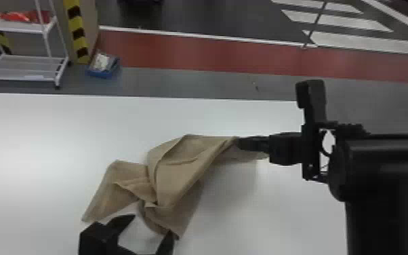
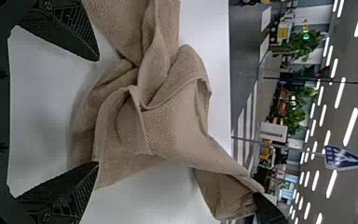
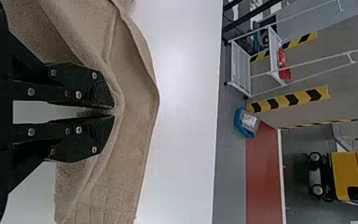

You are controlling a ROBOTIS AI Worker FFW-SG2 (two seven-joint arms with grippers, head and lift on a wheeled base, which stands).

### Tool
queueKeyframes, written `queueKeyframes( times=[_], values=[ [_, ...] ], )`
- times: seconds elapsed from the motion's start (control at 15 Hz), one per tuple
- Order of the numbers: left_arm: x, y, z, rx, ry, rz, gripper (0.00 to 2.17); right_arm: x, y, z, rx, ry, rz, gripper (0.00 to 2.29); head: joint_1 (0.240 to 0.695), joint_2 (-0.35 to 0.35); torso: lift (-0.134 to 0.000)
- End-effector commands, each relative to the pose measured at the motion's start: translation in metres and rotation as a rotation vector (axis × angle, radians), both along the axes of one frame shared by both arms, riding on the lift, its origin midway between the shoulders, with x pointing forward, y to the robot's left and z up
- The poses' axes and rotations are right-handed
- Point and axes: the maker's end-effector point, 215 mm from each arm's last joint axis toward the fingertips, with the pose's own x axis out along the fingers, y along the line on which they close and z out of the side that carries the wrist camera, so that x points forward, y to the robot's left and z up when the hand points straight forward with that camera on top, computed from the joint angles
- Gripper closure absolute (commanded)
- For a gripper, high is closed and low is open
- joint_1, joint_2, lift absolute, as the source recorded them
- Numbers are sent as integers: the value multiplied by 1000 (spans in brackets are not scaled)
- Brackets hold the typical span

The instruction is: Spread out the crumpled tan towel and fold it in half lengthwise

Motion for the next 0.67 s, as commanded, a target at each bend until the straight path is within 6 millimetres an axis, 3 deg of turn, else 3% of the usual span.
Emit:
queueKeyframes(
  times=[0.0,0.2,0.6],
  values=[
    [-11,-14,-9,8,46,-13,97,2,-1,2,2,-4,-3,1004,695,-226,-123],
    [-15,-26,-9,1,59,-28,124,2,0,3,4,-6,-4,1004,695,-256,-123],
    [-11,-62,19,-47,18,-77,201,5,-6,3,5,-4,-20,1004,695,-295,-123]
  ],
)
